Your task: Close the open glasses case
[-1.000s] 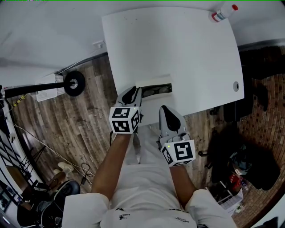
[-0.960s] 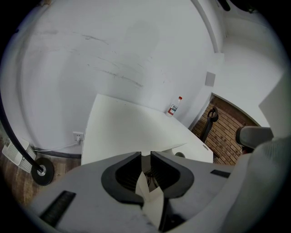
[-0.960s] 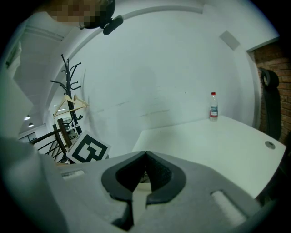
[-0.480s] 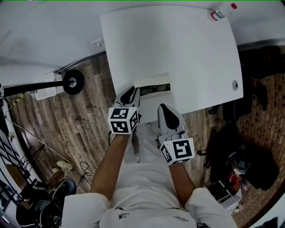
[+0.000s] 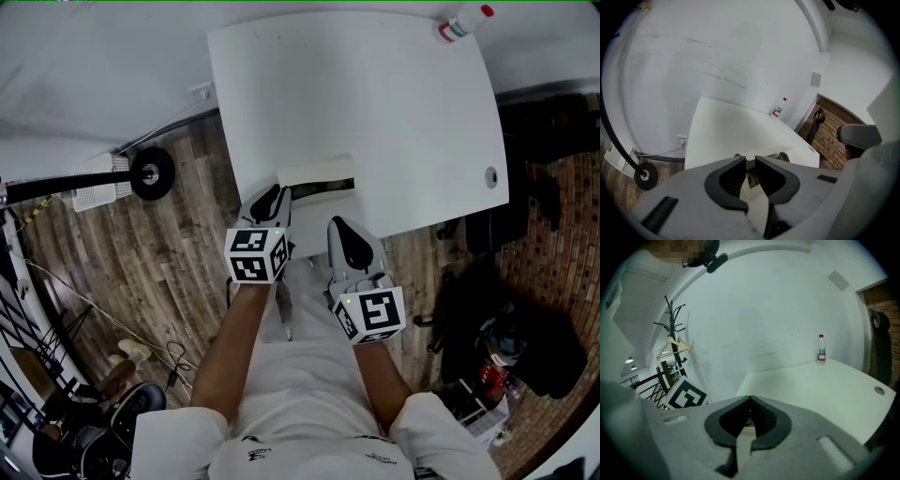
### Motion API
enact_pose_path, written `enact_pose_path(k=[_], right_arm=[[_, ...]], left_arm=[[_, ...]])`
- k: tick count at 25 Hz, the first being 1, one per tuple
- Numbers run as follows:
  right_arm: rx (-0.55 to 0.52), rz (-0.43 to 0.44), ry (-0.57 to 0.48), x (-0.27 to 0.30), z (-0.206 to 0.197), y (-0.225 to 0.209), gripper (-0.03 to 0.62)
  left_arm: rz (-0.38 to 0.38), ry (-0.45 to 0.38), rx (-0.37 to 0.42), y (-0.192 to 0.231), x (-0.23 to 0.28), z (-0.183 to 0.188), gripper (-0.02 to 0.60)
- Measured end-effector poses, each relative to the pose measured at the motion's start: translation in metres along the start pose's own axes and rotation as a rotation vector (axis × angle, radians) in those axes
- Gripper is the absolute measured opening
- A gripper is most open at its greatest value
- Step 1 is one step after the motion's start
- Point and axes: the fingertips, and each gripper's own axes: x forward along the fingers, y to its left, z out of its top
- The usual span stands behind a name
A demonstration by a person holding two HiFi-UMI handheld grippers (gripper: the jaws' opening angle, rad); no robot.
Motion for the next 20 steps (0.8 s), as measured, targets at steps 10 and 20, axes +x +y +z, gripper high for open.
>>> enact_pose_path(k=[10,20], right_arm=[[0.009,0.001,-0.002,-0.003,-0.003,-0.001,-0.005],[0.002,-0.002,-0.004,-0.008,-0.005,0.001,-0.005]], left_arm=[[-0.012,0.010,-0.031,-0.003,-0.003,-0.009,0.055],[-0.010,0.018,-0.039,-0.004,-0.007,-0.019,0.055]])
